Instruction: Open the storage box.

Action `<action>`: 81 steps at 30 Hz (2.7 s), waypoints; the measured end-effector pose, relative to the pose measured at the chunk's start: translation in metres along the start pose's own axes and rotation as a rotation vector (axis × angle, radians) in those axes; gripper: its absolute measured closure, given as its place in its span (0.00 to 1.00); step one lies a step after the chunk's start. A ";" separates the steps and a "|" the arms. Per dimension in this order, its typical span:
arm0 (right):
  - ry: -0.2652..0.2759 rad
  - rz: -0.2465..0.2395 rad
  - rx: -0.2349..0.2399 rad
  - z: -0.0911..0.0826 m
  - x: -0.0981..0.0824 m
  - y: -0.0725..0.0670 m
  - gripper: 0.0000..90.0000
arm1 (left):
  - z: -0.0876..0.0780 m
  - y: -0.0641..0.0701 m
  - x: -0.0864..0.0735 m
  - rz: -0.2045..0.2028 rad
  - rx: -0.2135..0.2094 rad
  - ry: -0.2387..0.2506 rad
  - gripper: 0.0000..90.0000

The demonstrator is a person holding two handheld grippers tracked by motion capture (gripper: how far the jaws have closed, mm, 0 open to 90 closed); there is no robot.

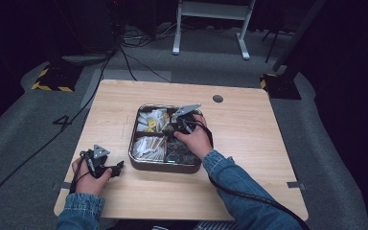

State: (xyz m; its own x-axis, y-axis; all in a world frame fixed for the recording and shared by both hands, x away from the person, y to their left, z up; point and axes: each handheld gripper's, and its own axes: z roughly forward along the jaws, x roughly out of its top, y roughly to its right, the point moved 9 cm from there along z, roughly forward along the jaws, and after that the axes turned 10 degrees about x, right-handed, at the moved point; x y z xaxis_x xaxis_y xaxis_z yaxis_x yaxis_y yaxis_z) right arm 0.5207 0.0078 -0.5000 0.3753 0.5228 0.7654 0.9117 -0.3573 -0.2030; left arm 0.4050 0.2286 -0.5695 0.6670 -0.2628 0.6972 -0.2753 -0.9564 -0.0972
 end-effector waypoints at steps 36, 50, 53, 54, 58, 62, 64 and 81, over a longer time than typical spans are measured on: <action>0.044 -0.040 -0.040 -0.039 0.029 -0.005 0.66 | 0.000 0.000 0.000 0.000 -0.002 -0.001 0.22; 0.098 -0.045 -0.064 -0.092 0.034 0.002 0.66 | 0.000 0.000 0.000 0.004 -0.003 0.002 0.22; 0.101 -0.047 -0.074 -0.105 0.030 0.004 0.66 | 0.000 0.000 0.000 0.003 -0.004 0.003 0.22; 0.101 -0.047 -0.074 -0.105 0.030 0.004 0.66 | 0.000 0.000 0.000 0.003 -0.004 0.003 0.22; 0.108 -0.036 -0.102 -0.128 0.021 0.009 0.66 | 0.000 0.000 0.000 0.004 -0.004 0.002 0.22; 0.110 -0.030 -0.117 -0.139 0.016 0.014 0.66 | 0.000 0.000 0.000 0.003 -0.004 0.003 0.22; 0.115 -0.017 -0.130 -0.152 0.010 0.019 0.66 | 0.000 0.000 0.000 0.002 -0.005 0.003 0.22; 0.120 0.059 -0.199 -0.197 -0.017 0.052 0.65 | 0.000 0.000 0.000 0.006 -0.008 0.004 0.22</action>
State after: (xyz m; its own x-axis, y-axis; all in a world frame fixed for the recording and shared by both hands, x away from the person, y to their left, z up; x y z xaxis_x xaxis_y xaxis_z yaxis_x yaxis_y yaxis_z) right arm 0.5291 -0.1722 -0.4037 0.3932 0.4047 0.8256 0.8333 -0.5363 -0.1340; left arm 0.4047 0.2287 -0.5695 0.6629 -0.2681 0.6991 -0.2849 -0.9538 -0.0956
